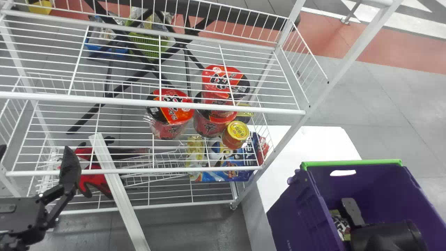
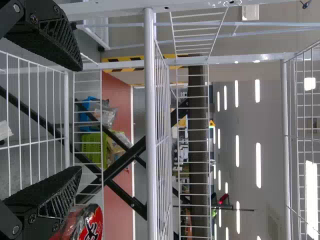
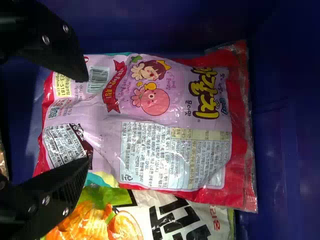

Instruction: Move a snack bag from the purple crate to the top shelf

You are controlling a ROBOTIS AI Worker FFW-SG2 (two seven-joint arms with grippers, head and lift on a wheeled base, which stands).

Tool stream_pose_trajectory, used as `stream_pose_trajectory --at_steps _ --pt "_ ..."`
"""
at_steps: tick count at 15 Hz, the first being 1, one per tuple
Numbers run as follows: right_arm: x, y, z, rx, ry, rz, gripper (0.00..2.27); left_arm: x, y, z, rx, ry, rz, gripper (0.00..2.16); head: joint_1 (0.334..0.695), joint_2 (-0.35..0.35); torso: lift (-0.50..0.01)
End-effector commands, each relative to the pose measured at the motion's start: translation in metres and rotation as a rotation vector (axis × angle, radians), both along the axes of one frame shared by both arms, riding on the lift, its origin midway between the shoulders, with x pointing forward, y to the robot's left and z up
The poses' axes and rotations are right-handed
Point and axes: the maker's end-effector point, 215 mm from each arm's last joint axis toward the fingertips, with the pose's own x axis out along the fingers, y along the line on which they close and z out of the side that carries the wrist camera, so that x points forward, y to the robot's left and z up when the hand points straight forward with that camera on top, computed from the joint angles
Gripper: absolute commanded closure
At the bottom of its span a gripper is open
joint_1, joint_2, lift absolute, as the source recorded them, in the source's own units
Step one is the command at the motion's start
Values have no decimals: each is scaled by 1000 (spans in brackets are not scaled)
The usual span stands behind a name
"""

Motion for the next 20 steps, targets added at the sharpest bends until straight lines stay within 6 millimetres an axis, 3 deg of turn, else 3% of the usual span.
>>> stream_pose_trajectory --at_steps 1,4,5,12,14,20 --pt "-1 2 -1 5 3 -3 630 0 0 0 0 1 0 117 695 -350 -455" --pt "0 3 -2 6 3 3 1079 0 0 0 2 0 0 117 695 -350 -455" --pt "-2 3 -3 3 11 -4 1119 0 0 1 3 -1 0 117 695 -350 -455" --pt "-20 6 8 -10 41 -63 1123 0 -3 1 7 3 -2 117 695 -350 -455" --pt "-19 6 9 -11 31 -55 1298 0 -3 1 6 3 0 117 695 -350 -455" --pt "-14 4 20 15 -46 -52 1298 0 -4 -1 7 6 -1 117 695 -350 -432"
